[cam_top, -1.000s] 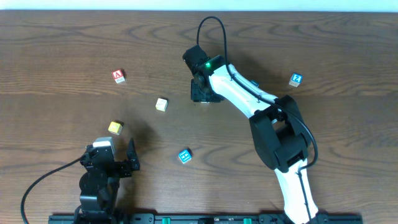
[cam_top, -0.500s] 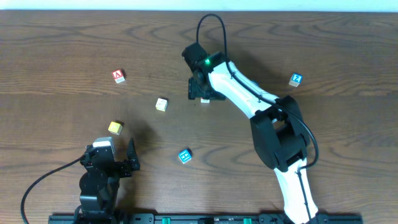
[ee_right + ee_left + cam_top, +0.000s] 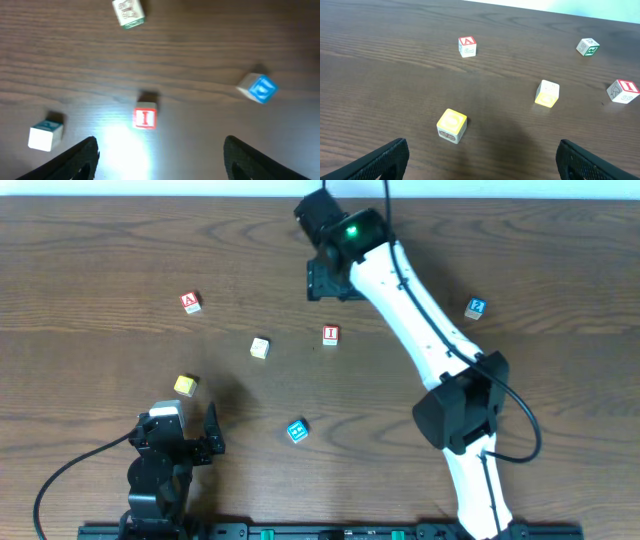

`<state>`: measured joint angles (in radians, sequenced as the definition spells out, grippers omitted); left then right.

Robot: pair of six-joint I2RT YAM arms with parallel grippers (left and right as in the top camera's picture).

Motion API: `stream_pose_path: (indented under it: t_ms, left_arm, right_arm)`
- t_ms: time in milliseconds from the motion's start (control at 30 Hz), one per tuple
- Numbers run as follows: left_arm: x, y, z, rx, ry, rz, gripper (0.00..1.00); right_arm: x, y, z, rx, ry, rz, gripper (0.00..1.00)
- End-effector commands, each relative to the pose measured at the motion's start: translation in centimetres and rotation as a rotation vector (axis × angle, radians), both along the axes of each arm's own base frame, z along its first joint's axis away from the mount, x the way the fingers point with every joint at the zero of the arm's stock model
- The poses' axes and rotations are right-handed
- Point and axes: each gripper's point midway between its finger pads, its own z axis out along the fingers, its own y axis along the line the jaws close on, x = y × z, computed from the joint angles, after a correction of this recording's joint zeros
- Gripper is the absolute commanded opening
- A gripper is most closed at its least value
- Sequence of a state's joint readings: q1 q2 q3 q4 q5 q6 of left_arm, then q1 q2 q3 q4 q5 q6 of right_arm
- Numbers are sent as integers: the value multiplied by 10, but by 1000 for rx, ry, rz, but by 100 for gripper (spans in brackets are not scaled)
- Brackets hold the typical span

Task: Spell out Ai2
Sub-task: 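Open the right gripper, lift, and move toward the blue '2' block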

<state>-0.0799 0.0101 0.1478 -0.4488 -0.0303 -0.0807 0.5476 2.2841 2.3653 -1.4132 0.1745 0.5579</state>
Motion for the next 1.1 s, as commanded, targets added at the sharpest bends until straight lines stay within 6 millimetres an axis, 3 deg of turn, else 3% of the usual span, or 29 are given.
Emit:
stream_pose_path:
  t_ms: [0,333,633,767,1067]
  left_arm:
    - [0,2,-8,11,17,8,95]
    - [0,2,-8,11,17,9,95]
    - [0,2,-8,11,17,8,95]
    - [0,2,-8,11,17,8,96]
    - [0,2,-8,11,17,9,95]
  right_arm:
    - [7,-18,24,-15,-41,16,82]
    - [-11,-47,84,-10,-109,28,86]
    - [-28,-75,104,-26,-104,-51,88]
    - [-30,-103,113,-89,-124,-125,92]
    - [-18,-190,129,-18,-140,-310,95]
